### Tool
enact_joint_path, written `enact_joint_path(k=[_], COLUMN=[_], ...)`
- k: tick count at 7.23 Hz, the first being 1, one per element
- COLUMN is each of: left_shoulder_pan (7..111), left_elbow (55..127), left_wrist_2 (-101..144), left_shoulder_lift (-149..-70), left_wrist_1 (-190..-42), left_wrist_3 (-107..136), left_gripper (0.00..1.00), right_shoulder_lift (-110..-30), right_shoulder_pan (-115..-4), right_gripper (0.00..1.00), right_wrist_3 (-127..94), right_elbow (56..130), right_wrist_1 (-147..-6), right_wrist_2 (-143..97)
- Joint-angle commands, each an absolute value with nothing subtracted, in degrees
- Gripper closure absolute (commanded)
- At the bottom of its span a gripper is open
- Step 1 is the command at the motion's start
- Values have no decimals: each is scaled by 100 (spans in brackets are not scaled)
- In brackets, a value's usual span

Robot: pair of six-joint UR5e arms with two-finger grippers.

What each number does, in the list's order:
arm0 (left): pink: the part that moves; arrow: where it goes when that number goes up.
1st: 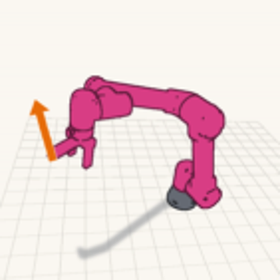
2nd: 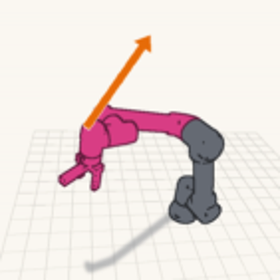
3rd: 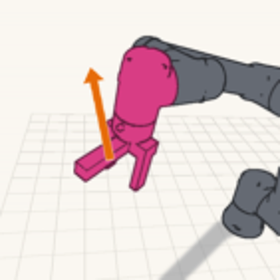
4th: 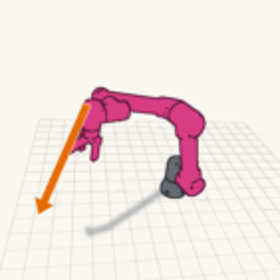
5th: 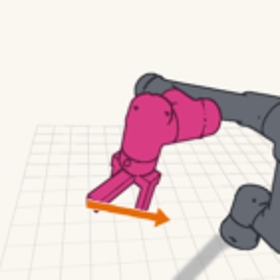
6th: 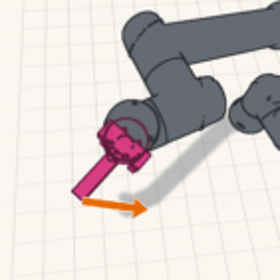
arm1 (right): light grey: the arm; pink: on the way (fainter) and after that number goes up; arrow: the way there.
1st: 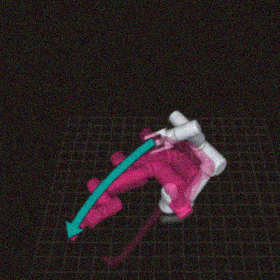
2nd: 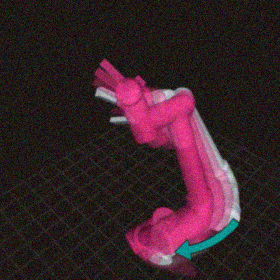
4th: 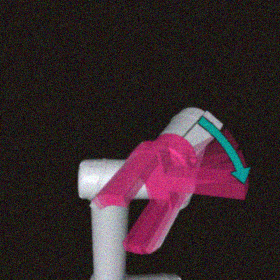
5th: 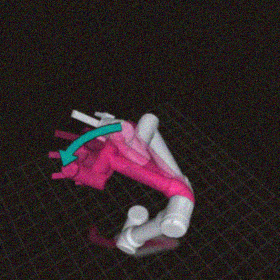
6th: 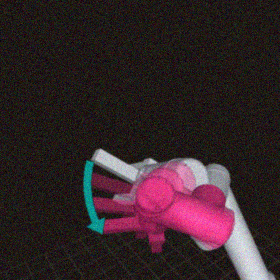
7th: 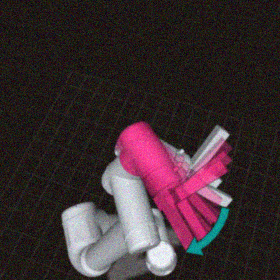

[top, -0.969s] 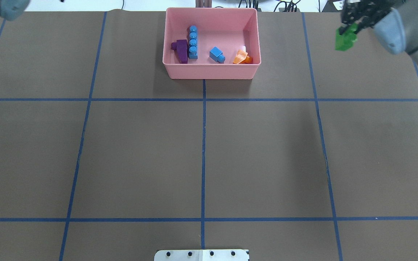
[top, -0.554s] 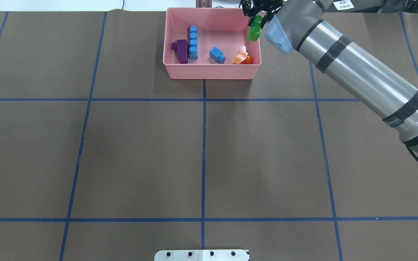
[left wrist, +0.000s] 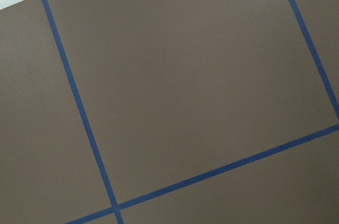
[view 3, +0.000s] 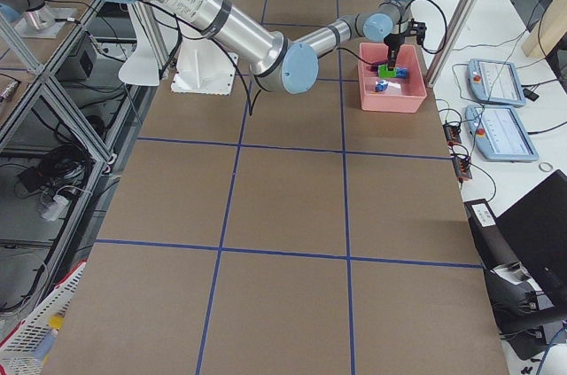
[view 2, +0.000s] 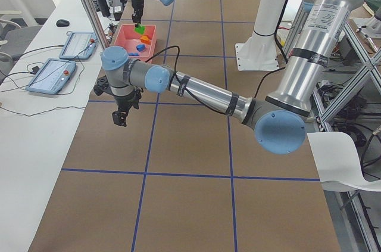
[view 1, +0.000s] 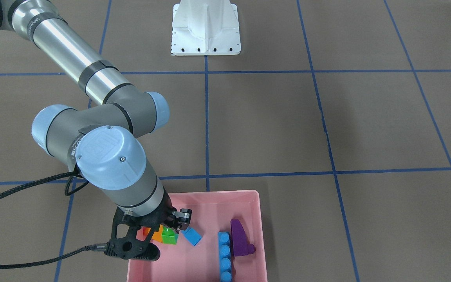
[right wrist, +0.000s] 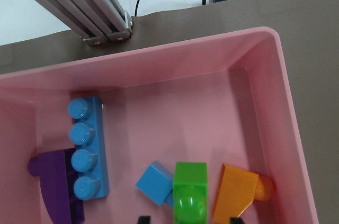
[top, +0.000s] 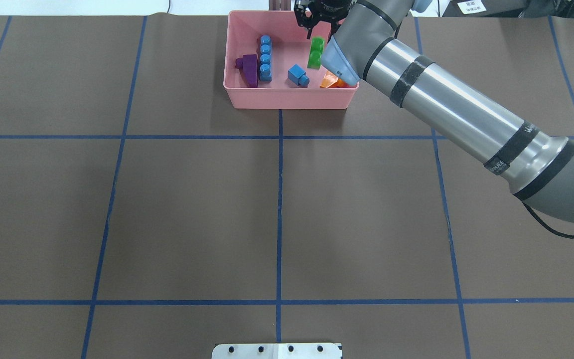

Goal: Put all blocks into box

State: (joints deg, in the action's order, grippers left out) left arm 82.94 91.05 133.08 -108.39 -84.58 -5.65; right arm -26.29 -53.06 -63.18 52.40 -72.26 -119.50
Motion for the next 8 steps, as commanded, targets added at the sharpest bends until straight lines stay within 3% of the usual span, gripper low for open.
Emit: enact_joint_path(k=[1, 4, 6, 8], left_shoulder_pan=[8323, 8428, 8638, 8666], left_elbow=[9202, 9202, 9193, 9229], left_wrist_2=[13368, 13562, 13553, 13535], left_shoulder_lift=[-10635, -10459, -10336, -10125], left_wrist_1=[-8446, -8446, -8446, -8464], left_wrist_3=[-580, -580, -589, -598], left_gripper=[0, 0, 0, 0], right_shoulder_lift=[-3535, -6222, -7648, -8504], right_shoulder_pan=[-5806, -7167, -8047, -8645], right_gripper=[0, 0, 0, 0], right_wrist_3=[-6311, -5201, -3472, -1592], right_elbow=[6443, 8888, 9297, 9273], right_wrist_1=[-7408, -7778, -7796, -8066], right_wrist_2=[-12660, -13681, -14106, -14080])
